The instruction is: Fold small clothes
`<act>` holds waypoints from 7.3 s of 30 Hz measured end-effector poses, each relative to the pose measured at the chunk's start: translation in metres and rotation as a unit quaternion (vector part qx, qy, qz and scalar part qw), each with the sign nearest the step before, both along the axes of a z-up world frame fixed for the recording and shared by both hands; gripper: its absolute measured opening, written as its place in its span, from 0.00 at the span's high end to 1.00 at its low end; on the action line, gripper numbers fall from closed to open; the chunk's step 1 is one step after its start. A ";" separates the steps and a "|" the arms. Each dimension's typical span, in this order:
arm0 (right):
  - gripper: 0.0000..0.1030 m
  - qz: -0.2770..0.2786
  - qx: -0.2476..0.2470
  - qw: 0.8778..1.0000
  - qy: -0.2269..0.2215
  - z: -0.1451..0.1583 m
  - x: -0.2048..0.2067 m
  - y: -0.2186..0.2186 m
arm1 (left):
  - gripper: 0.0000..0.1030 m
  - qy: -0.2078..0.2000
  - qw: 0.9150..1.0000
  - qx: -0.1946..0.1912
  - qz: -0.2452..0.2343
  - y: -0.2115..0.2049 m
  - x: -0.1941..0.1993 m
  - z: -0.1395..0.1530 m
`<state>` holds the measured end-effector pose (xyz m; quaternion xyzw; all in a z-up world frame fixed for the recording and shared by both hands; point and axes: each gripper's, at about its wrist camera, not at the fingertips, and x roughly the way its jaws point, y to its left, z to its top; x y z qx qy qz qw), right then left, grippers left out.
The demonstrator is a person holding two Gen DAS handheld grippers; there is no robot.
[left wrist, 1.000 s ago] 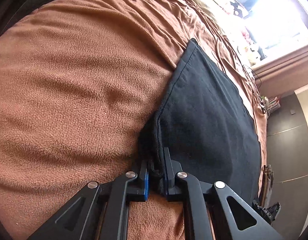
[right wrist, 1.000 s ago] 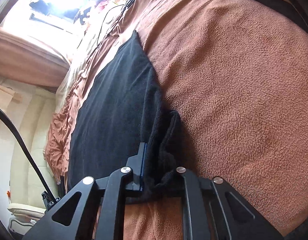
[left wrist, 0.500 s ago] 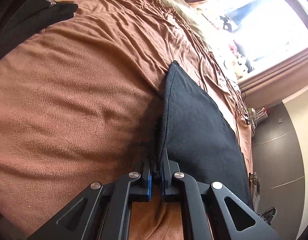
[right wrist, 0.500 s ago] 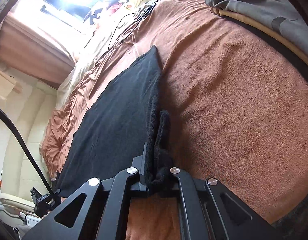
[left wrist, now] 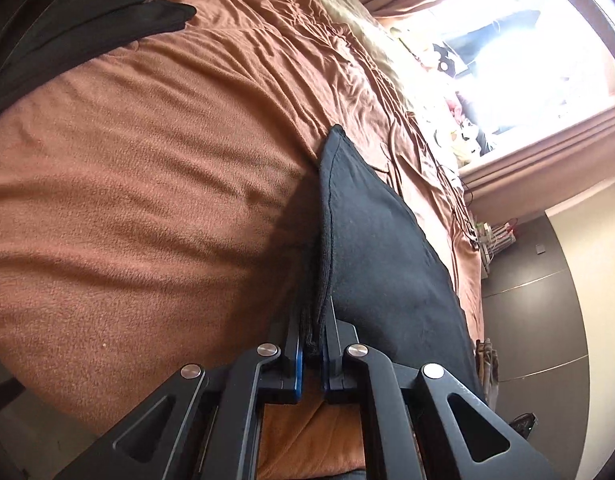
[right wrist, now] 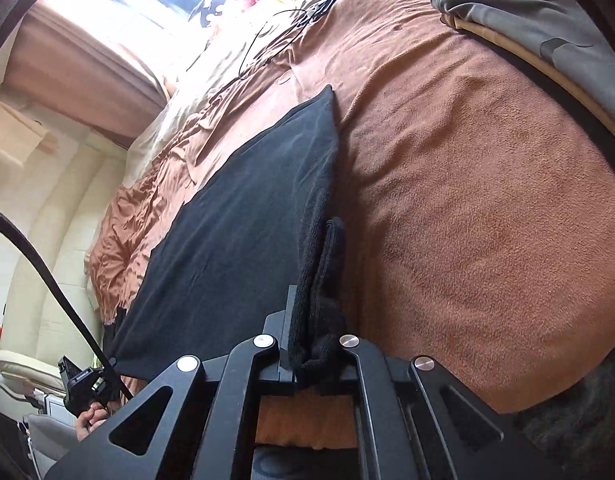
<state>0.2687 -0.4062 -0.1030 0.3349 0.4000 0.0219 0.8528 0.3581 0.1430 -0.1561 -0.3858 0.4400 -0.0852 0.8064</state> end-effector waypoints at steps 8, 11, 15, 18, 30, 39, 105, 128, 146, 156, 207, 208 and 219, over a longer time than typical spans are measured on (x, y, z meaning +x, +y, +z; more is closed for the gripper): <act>1.00 -0.017 -0.014 1.000 0.004 -0.001 -0.022 -0.006 | 0.94 0.000 1.000 -0.020 0.003 0.005 -0.036 -0.005; 1.00 -0.025 -0.011 1.000 0.010 -0.002 -0.027 -0.011 | 0.94 0.006 1.000 -0.023 0.003 0.005 -0.045 -0.013; 0.98 -0.012 -0.029 0.999 0.033 -0.003 -0.024 -0.006 | 0.94 0.025 0.999 -0.040 0.003 0.007 -0.050 -0.034; 0.95 -0.012 -0.047 0.997 0.053 0.000 -0.024 -0.001 | 0.94 0.031 0.998 -0.058 0.011 0.007 -0.053 -0.043; 0.89 -0.068 -0.107 0.990 0.059 0.045 -0.061 0.004 | 0.85 0.041 0.996 -0.072 0.012 0.002 -0.062 -0.059; 0.89 -0.014 -0.144 0.989 0.016 0.099 -0.040 0.055 | 0.84 0.027 0.998 -0.059 0.023 -0.004 -0.069 -0.059; 1.00 0.176 -0.219 0.956 0.086 -0.028 0.318 0.248 | 0.85 0.041 0.993 -0.082 0.077 -0.004 -0.078 -0.066; 1.00 0.240 -0.244 0.938 0.055 0.019 0.264 0.270 | 0.85 0.040 0.992 -0.100 0.068 0.000 -0.080 -0.068; 1.00 0.238 -0.215 0.941 0.105 0.013 0.180 0.251 | 0.97 -0.014 0.988 -0.151 0.034 -0.003 -0.083 -0.033; 1.00 0.243 -0.219 0.936 0.131 0.000 0.151 0.252 | 0.98 -0.061 0.980 -0.190 -0.004 -0.018 -0.061 0.004; 1.00 0.090 -0.133 0.987 -0.001 0.108 -0.024 0.098 | 0.98 -0.090 0.939 -0.173 -0.282 -0.266 0.048 0.119; 1.00 0.086 -0.128 0.988 -0.002 0.109 -0.027 0.093 | 0.98 -0.086 0.938 -0.172 -0.288 -0.275 0.050 0.117; 0.20 0.054 -0.092 0.994 0.008 0.097 -0.032 0.053 | 0.54 0.006 0.938 -0.098 -0.333 -0.346 0.060 0.066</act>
